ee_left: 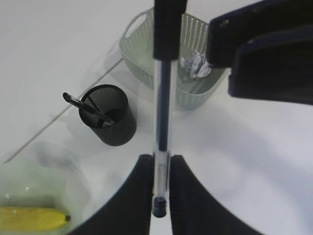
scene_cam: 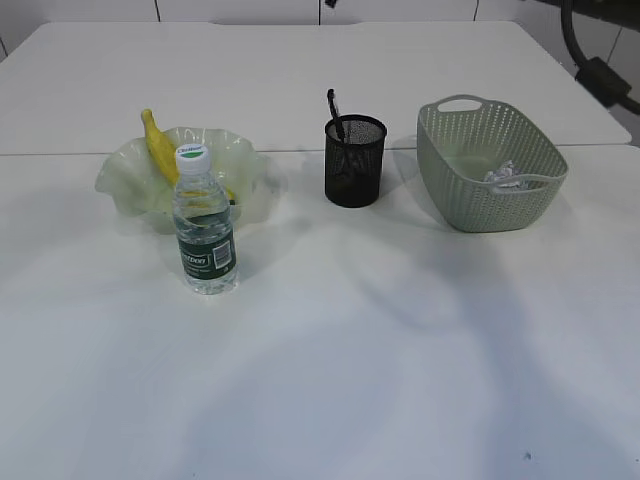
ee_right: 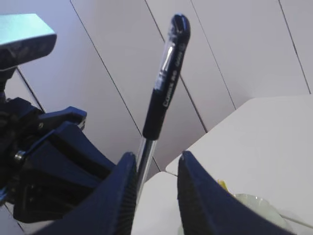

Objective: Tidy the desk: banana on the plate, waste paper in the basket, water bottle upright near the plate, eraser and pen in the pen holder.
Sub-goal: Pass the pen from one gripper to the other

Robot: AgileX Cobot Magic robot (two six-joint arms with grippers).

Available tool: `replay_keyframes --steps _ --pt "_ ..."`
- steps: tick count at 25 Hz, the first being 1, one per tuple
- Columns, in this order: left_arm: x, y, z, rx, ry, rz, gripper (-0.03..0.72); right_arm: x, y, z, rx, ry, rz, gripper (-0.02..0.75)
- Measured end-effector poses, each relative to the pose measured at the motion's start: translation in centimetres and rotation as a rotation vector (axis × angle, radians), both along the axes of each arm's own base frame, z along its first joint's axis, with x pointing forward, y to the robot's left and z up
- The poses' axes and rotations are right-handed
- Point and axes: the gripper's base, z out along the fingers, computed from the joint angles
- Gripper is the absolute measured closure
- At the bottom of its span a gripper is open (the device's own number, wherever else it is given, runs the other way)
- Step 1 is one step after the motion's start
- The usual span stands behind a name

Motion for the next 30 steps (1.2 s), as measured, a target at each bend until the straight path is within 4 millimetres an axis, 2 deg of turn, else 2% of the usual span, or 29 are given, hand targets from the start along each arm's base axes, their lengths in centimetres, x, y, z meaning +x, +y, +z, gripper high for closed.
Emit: replay_keyframes --steps 11,30 --pt "-0.8 -1.0 0.1 -0.014 0.0 -0.032 0.649 0.0 0.1 0.5 0.007 -0.02 0.011 0.519" --pt "-1.1 -1.5 0.1 -0.043 0.016 -0.048 0.649 0.0 0.0 0.6 0.011 -0.022 0.009 0.519"
